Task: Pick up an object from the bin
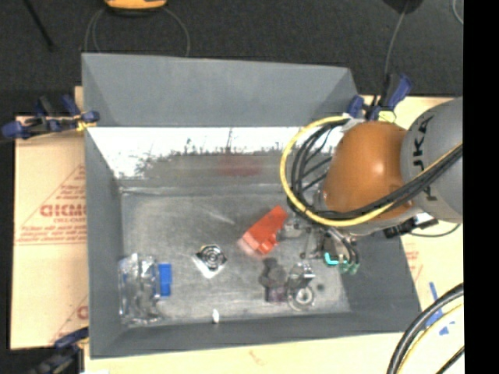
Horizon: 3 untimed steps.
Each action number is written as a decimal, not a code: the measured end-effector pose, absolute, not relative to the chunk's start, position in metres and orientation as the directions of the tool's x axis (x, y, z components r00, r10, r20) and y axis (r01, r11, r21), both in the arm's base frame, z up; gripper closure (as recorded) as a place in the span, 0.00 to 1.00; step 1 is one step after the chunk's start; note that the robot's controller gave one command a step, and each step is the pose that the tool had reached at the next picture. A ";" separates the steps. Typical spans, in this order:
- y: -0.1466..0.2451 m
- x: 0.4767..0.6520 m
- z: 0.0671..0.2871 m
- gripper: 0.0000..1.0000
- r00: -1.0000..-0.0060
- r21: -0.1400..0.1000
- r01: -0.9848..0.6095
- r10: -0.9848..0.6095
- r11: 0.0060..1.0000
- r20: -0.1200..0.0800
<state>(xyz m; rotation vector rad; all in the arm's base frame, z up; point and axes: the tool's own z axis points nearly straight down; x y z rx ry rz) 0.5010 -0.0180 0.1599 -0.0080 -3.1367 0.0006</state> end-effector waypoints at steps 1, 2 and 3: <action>-0.055 0.488 0.073 0.00 -0.995 0.000 -0.096 -0.096 0.995 -0.013; -0.055 0.488 0.075 1.00 -0.995 -0.001 -0.099 -0.099 0.995 -0.012; -0.086 0.497 0.198 1.00 -0.992 -0.005 -0.129 -0.129 0.992 -0.011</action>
Offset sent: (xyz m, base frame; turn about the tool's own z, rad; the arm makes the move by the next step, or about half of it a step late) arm -0.0174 -0.0363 -0.0899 -0.1046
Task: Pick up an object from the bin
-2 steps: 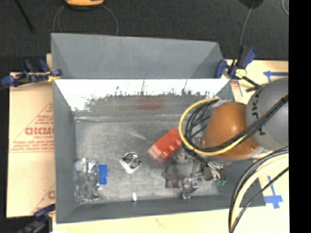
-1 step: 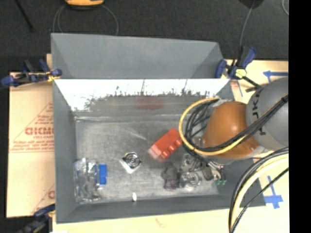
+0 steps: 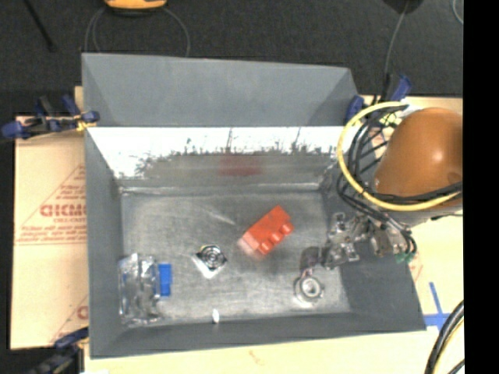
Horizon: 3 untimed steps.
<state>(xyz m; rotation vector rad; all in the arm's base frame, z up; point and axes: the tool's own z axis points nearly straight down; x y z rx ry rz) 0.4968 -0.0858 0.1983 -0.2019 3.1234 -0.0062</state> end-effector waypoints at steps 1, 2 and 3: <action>-0.085 0.495 0.194 0.00 -0.992 -0.001 -0.129 -0.129 0.992 -0.003; -0.085 0.479 0.081 0.00 -0.975 -0.005 -0.222 -0.222 0.975 -0.019; -0.085 0.476 0.082 1.00 -0.975 -0.002 -0.224 -0.224 0.975 -0.007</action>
Offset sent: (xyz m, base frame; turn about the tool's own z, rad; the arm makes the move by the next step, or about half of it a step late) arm 0.0000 0.0000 0.0000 0.0000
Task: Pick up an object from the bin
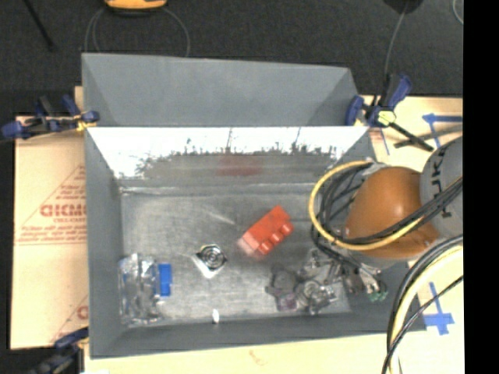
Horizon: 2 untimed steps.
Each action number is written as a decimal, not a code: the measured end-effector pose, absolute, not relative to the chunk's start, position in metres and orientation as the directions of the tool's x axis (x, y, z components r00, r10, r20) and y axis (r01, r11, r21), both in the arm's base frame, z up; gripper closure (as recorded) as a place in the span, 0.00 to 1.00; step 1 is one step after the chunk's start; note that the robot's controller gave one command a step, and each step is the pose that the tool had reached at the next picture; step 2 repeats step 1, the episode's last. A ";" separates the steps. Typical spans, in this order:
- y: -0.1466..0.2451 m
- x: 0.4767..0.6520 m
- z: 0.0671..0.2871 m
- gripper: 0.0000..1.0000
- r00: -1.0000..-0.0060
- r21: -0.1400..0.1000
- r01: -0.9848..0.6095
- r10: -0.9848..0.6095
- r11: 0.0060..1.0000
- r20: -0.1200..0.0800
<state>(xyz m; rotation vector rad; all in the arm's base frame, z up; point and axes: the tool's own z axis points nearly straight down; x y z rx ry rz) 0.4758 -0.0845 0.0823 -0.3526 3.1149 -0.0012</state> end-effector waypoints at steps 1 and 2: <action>-0.085 0.492 0.277 1.00 -0.986 -0.005 -0.167 -0.167 0.986 -0.012; -0.085 0.492 0.277 1.00 -0.986 -0.005 -0.167 -0.167 0.986 -0.012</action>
Offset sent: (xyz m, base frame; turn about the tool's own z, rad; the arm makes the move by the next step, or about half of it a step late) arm 0.0138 0.0000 0.1895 0.0600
